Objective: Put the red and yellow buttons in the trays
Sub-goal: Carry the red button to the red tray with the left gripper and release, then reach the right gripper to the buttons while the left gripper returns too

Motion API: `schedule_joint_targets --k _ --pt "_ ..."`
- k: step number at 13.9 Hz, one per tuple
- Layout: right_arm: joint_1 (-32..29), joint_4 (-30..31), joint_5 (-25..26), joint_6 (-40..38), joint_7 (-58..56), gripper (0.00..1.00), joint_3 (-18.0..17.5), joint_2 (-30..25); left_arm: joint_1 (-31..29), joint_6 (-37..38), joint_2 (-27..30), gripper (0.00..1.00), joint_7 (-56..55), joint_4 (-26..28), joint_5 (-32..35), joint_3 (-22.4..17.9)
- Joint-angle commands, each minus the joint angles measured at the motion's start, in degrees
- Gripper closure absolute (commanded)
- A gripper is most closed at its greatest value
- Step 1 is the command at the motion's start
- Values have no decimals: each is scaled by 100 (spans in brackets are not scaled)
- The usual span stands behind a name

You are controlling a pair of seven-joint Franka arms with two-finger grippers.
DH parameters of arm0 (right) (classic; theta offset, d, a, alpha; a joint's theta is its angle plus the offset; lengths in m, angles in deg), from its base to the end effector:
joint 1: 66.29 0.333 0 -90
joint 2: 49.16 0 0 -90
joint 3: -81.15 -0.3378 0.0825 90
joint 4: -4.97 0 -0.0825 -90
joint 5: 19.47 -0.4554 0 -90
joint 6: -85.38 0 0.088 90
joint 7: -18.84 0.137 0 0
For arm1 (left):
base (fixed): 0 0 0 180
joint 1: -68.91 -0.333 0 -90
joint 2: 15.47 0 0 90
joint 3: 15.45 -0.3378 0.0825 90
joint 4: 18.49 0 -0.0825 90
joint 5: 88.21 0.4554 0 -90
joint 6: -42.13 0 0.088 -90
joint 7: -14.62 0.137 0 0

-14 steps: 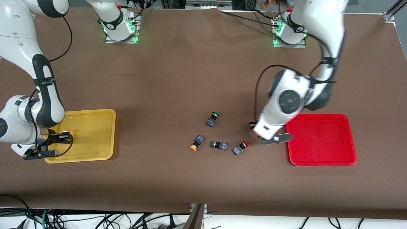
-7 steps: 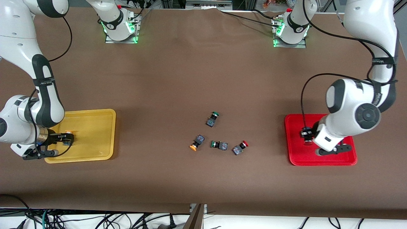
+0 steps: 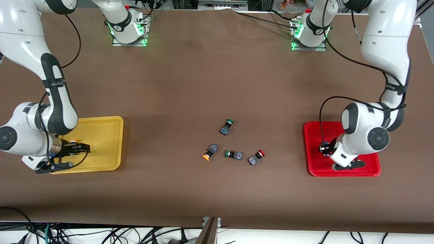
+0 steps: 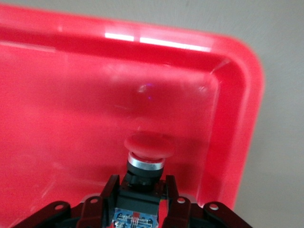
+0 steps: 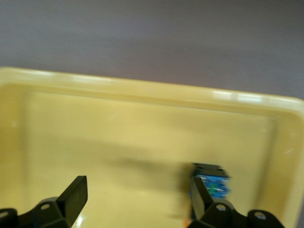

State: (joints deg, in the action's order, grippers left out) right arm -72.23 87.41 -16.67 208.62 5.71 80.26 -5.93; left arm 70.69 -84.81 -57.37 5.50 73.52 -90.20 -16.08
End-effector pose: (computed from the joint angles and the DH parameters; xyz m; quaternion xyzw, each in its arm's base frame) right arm 0.7882 -0.0747 0.1836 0.9963 0.0822 -0.0232 0.0113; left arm 0.7428 -0.0174 0.1263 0.9949 0.0794 -0.0613 0.0040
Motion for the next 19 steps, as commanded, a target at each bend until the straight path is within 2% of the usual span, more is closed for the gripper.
schedule_joint_targets --k 1,2,4,7,13,16,19 --pt "321 27 -7 -107 703 4 -7 -78 -11 3 24 100 24 -16 50 1" --pt "461 27 -7 -177 1020 4 -7 -87 -11 3 24 100 24 -8 50 1" --pt "786 27 -7 -178 1748 3 -7 -87 -37 -15 -20 0 172 -42 111 1" --pt "1304 27 -7 -178 2917 1 -7 -96 -55 2 41 0 191 -69 94 1" --pt "2281 -60 2 -64 5177 1 -7 -52 6 398 858 0 446 -148 120 19" --pt "2632 -184 2 33 5916 1 -7 9 85 390 876 0 376 -368 59 142" --pt "2949 -193 2 646 6716 1 -7 123 383 381 815 0 410 -561 76 168"
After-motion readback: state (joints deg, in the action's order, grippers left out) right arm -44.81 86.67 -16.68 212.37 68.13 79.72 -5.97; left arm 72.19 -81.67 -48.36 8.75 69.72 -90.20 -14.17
